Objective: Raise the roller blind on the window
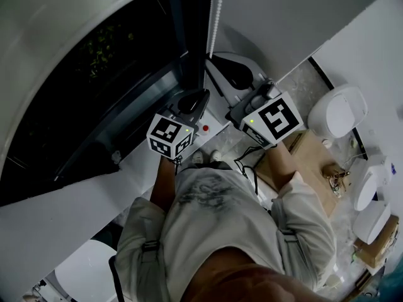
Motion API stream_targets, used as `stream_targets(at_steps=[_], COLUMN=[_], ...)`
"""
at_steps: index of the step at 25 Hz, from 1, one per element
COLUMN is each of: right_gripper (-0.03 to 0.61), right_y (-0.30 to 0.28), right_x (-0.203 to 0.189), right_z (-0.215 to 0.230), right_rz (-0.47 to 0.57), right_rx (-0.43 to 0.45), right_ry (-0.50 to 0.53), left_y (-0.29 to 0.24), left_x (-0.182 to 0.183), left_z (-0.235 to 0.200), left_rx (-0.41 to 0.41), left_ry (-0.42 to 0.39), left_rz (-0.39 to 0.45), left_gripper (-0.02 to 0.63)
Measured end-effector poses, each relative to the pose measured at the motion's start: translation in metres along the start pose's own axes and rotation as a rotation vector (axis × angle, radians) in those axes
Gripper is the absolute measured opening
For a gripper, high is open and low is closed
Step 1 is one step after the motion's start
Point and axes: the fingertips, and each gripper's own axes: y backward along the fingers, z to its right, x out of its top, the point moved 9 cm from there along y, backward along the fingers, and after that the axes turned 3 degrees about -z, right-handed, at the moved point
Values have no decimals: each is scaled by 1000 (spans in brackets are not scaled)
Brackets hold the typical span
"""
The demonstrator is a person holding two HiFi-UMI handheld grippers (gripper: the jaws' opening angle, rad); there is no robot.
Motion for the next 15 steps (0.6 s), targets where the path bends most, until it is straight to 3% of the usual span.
stream_targets(at_steps=[15], right_gripper=[11], right_y=[8], right_x=[-46], right_z=[-7], right_rz=[-66], right_rx=[13], right_ry=[-58], left_y=[-12], left_x=[-46], left_z=[-4], left_rx=[-4], left_ry=[58], left_rz=[-80], left_gripper=[11])
